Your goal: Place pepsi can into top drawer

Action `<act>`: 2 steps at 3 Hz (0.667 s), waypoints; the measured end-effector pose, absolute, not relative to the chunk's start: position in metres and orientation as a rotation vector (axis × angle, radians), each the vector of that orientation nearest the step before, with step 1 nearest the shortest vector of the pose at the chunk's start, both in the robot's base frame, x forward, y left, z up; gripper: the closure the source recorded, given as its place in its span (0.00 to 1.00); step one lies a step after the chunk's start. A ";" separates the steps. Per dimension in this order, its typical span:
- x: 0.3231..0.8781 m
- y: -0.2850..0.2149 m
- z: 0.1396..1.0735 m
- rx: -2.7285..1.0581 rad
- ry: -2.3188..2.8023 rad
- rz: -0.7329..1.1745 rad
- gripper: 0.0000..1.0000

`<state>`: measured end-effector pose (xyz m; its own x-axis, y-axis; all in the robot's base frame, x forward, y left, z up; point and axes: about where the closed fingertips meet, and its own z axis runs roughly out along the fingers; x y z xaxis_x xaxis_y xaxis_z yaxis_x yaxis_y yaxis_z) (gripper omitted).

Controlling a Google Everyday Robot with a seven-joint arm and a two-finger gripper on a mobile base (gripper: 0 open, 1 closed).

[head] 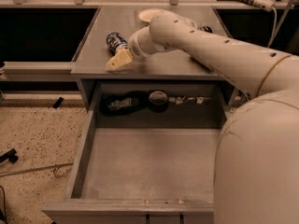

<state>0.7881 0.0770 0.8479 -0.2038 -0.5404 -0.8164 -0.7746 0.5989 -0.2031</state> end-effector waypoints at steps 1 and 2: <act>0.793 0.085 0.839 -0.959 1.916 0.339 0.00; 0.797 0.092 0.831 -0.881 1.931 0.386 0.00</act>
Offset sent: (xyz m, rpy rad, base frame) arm 0.0151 0.0187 -0.0220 0.1934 0.0750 -0.1518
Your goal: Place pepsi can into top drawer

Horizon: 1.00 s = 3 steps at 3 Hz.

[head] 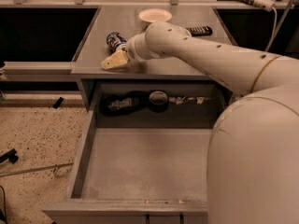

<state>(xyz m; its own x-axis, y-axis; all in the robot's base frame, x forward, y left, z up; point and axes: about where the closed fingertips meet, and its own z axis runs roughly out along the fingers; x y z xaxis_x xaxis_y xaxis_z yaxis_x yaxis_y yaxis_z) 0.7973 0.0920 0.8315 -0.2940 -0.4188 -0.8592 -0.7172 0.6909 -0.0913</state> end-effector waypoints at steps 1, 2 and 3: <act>0.799 0.094 0.825 -0.823 1.943 0.423 0.00; 0.799 0.094 0.824 -0.770 1.936 0.454 0.00; 0.802 0.094 0.833 -0.705 1.898 0.499 0.00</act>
Offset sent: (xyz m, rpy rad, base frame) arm 0.0039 -0.0028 -0.0051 0.1523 0.0210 -0.0846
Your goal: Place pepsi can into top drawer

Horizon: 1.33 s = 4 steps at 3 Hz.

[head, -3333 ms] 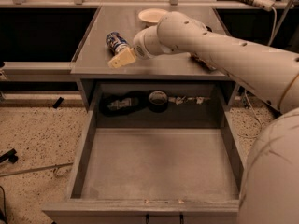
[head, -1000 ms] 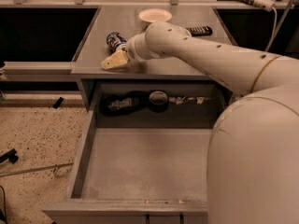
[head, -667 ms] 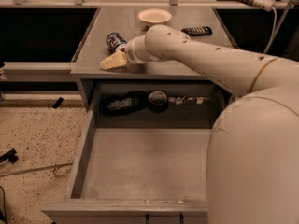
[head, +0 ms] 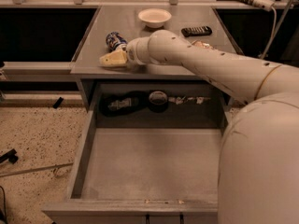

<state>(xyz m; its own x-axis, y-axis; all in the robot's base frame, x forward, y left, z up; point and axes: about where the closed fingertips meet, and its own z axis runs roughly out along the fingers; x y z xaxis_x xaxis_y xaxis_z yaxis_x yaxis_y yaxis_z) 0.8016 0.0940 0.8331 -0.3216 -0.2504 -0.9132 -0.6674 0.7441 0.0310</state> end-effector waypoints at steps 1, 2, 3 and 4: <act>0.801 0.096 0.842 -0.664 1.860 0.528 0.00; 0.800 0.098 0.844 -0.659 1.852 0.530 0.00; 0.800 0.098 0.844 -0.659 1.852 0.530 0.19; 0.800 0.098 0.844 -0.659 1.852 0.530 0.42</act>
Offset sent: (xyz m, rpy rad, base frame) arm -0.0011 0.0015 0.0167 0.0667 -0.0452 -0.0233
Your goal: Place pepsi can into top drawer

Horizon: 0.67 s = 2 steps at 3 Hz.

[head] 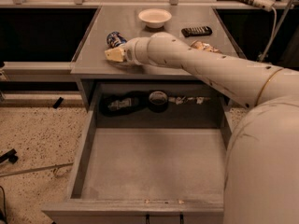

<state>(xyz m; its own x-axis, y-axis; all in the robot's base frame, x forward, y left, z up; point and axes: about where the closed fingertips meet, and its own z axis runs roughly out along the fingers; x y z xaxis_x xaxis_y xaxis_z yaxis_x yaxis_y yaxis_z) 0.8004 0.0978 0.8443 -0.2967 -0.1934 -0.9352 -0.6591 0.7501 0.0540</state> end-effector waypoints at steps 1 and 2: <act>0.796 0.095 0.848 -0.655 1.854 0.533 0.65; 0.773 0.081 0.871 -0.707 1.867 0.494 0.89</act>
Offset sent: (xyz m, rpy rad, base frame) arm -0.0763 -0.0526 0.0802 -0.1697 -0.0096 0.0455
